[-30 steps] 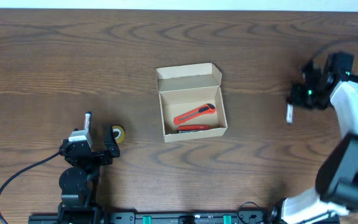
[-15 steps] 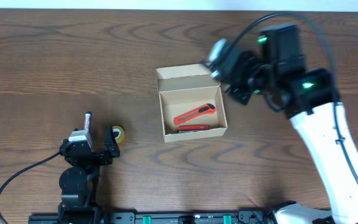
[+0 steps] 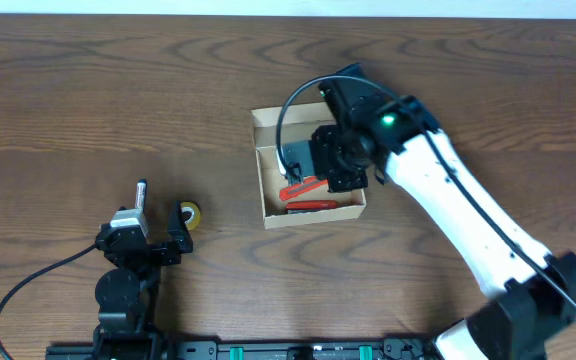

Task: Pack container
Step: 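Place the black marker into the box and open the right gripper, then retract the right arm and reach the left gripper to the tape, then grasp the yellow tape roll through its hole with the left gripper, then carry the tape roll over the box and drop it inside, then move the left gripper over the blue marker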

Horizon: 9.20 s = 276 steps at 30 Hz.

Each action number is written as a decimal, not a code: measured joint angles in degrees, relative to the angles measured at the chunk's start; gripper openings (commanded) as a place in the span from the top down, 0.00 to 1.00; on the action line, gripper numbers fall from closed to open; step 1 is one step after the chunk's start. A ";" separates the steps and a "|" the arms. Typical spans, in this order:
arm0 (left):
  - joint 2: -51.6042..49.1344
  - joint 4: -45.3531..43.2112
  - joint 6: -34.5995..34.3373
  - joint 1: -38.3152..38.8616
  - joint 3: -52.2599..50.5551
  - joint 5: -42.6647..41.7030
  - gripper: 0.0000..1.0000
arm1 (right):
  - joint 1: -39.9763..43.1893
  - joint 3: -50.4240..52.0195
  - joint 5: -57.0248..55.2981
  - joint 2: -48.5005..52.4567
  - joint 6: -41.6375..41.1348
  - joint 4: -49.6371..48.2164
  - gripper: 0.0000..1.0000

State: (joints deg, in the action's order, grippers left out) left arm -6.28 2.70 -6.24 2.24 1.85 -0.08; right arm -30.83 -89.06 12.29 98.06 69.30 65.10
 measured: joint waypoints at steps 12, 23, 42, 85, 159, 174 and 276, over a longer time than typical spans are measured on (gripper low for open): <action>0.00 0.00 0.00 0.00 0.00 0.00 0.05 | -0.02 0.00 -1.64 14.64 3.43 -2.43 0.99; 0.00 0.00 0.00 0.00 0.00 0.00 0.05 | -0.20 0.00 -0.63 21.14 3.41 -2.58 0.93; 0.00 -0.33 -0.76 0.00 0.00 -0.07 0.05 | -0.20 -9.90 6.67 20.44 -9.14 3.74 0.15; -79.49 61.24 5.22 2.67 68.57 -6.03 0.05 | 46.34 -16.83 9.81 11.32 -52.24 1.75 0.01; -91.38 35.82 7.34 9.25 50.38 -13.66 0.94 | 46.34 -7.10 4.61 11.30 -52.39 -2.71 0.01; -91.32 36.54 7.56 9.62 50.69 -11.47 0.94 | 46.34 -7.08 4.61 11.30 -52.39 -2.62 0.01; -87.47 63.19 35.45 25.88 96.41 -4.15 0.05 | 46.34 -7.08 4.61 11.30 -52.39 -2.56 0.01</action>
State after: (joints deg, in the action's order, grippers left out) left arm -93.76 65.89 29.21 28.12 98.26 -4.23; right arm 15.51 -96.14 16.91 109.36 16.91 62.54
